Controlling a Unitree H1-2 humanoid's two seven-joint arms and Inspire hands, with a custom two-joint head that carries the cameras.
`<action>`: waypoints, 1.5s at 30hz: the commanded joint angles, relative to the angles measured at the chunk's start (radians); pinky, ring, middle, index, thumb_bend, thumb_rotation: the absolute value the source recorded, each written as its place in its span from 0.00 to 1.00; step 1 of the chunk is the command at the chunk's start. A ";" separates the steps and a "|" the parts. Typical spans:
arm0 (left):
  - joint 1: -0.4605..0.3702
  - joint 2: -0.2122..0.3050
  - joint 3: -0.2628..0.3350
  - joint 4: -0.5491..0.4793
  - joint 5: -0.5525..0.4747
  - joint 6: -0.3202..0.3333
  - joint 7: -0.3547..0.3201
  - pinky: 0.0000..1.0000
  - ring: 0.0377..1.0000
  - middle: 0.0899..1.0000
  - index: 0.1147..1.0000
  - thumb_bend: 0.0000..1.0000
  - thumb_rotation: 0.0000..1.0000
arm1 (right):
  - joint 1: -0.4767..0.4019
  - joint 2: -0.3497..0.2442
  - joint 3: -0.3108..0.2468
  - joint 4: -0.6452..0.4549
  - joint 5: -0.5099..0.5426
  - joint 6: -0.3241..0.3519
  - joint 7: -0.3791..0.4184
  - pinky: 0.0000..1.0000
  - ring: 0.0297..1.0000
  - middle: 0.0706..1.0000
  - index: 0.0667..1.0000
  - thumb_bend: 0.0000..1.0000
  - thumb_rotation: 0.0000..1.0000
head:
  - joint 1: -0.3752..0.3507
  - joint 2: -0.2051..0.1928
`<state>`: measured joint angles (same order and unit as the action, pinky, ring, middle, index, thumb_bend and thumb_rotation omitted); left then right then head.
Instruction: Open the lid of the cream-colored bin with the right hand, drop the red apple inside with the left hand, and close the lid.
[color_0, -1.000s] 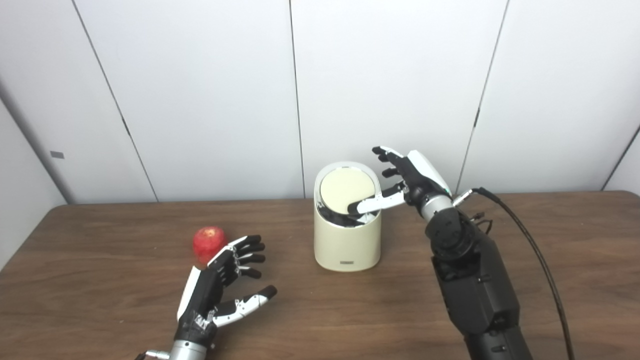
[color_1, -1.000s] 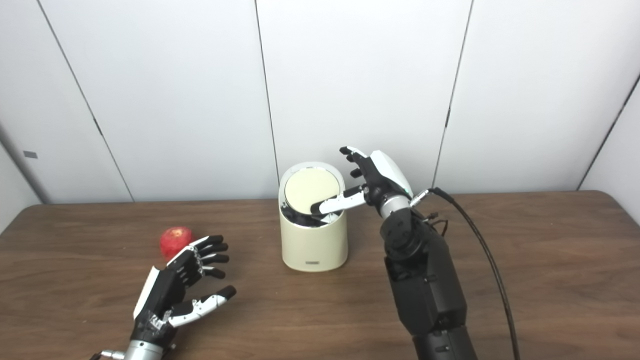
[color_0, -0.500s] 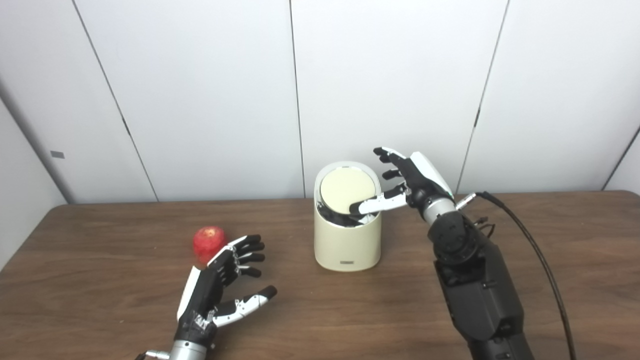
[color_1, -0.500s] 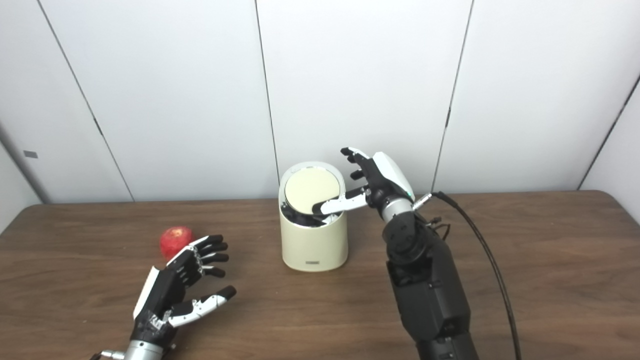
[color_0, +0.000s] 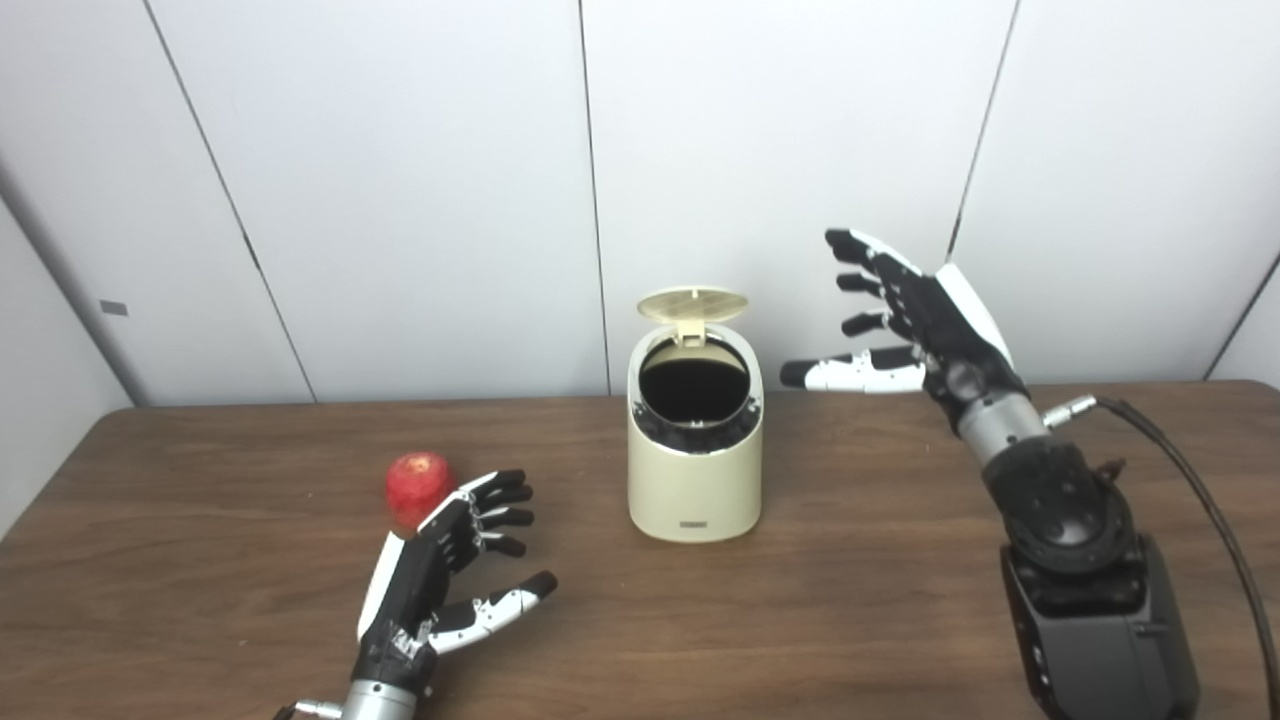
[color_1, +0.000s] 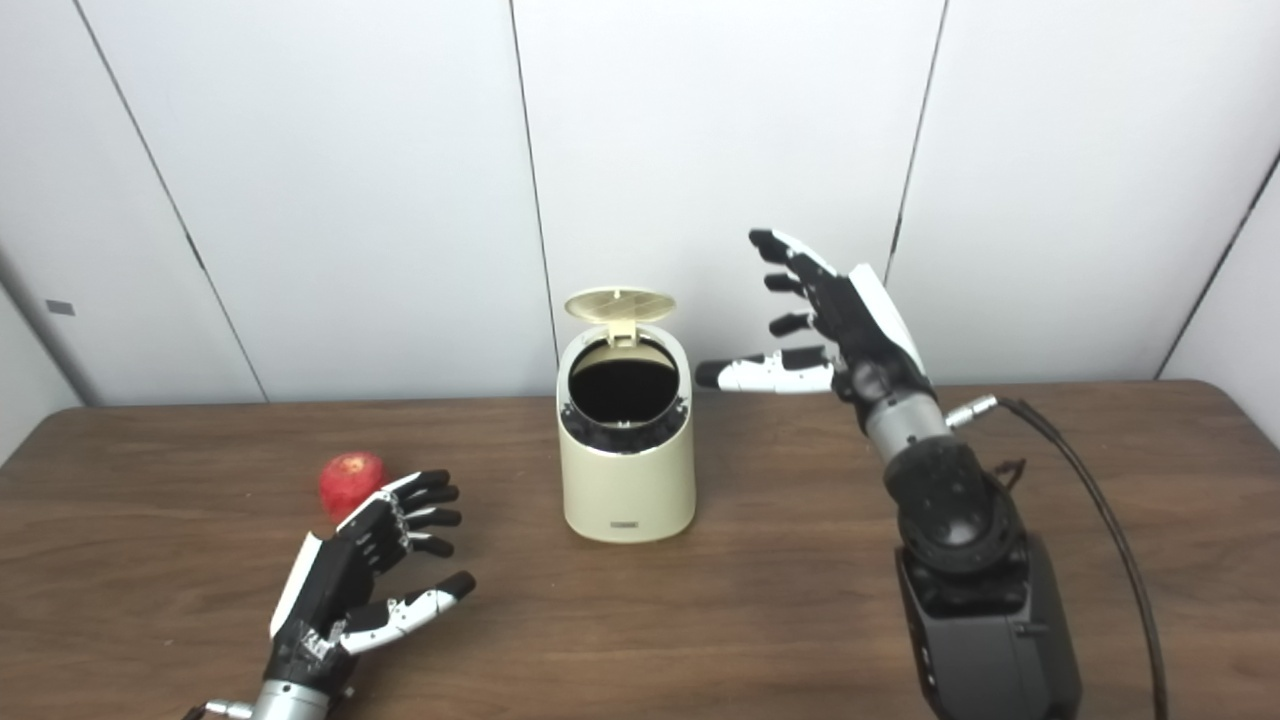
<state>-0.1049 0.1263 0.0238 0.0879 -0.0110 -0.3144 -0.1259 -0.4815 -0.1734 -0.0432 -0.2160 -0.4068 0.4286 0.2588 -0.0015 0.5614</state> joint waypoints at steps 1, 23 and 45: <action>0.005 -0.008 -0.004 -0.016 -0.002 -0.004 0.011 0.60 0.71 0.75 0.78 0.65 0.00 | 0.003 -0.035 -0.013 -0.045 0.033 -0.037 -0.015 0.69 0.86 0.91 0.90 0.81 0.25 | 0.000 0.001; -0.002 -0.079 0.084 -0.198 0.203 -0.059 0.216 0.65 0.72 0.73 0.71 0.68 0.08 | 0.306 -0.113 -0.006 0.021 0.185 -0.356 -0.090 0.72 0.85 0.93 0.90 0.80 0.16 | 0.201 -0.029; -0.180 0.071 0.152 -0.172 0.412 0.256 0.272 0.92 0.96 0.95 0.93 0.84 0.17 | 0.305 -0.135 0.021 -0.049 0.165 -0.247 -0.079 0.75 0.85 0.93 0.91 0.78 0.07 | 0.213 -0.035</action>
<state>-0.2368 0.1711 0.1812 -0.0857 0.4063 -0.0757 0.1549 -0.1414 -0.2914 -0.0172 -0.2250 -0.2455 0.1917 0.1848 0.2133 0.5246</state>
